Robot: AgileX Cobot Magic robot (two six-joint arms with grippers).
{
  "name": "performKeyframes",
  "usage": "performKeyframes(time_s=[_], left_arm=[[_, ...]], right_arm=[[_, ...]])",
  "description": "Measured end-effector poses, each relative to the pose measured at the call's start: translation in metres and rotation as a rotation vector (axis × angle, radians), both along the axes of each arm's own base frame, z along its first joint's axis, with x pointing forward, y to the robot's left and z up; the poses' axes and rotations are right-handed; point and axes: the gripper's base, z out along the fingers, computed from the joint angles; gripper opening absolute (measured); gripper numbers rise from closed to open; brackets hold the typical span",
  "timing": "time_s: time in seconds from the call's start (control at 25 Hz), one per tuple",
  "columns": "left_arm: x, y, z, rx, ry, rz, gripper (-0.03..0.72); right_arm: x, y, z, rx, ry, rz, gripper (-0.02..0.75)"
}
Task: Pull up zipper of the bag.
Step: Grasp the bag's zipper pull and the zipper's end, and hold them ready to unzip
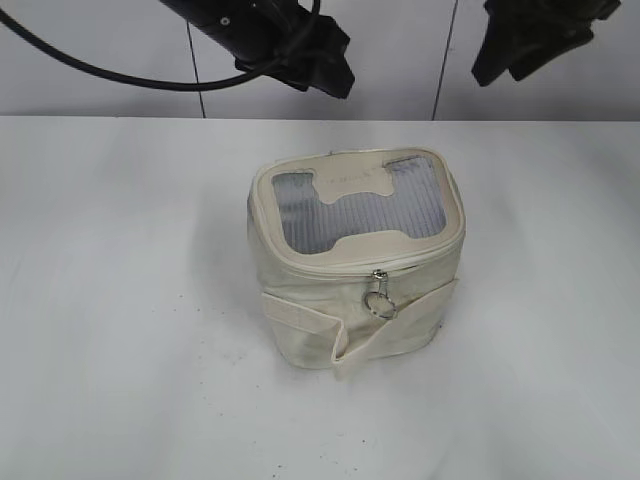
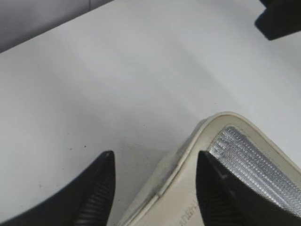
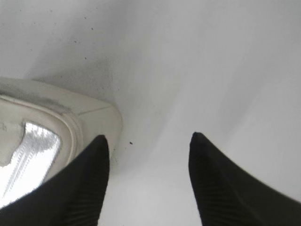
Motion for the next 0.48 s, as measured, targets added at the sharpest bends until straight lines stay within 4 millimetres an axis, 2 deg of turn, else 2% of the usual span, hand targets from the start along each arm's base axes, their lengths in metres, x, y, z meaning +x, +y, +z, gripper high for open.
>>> performKeyframes(time_s=[0.2,0.48], left_arm=[[0.021,-0.023,-0.016,0.015,0.075,-0.101,0.428],[0.035,-0.047,-0.048,-0.031,0.179,-0.224,0.428]], right_arm=[[-0.023,-0.02,-0.007,-0.013,0.071,-0.029,0.428],[-0.061,-0.025,-0.022,-0.03,0.162,0.012,0.428]])
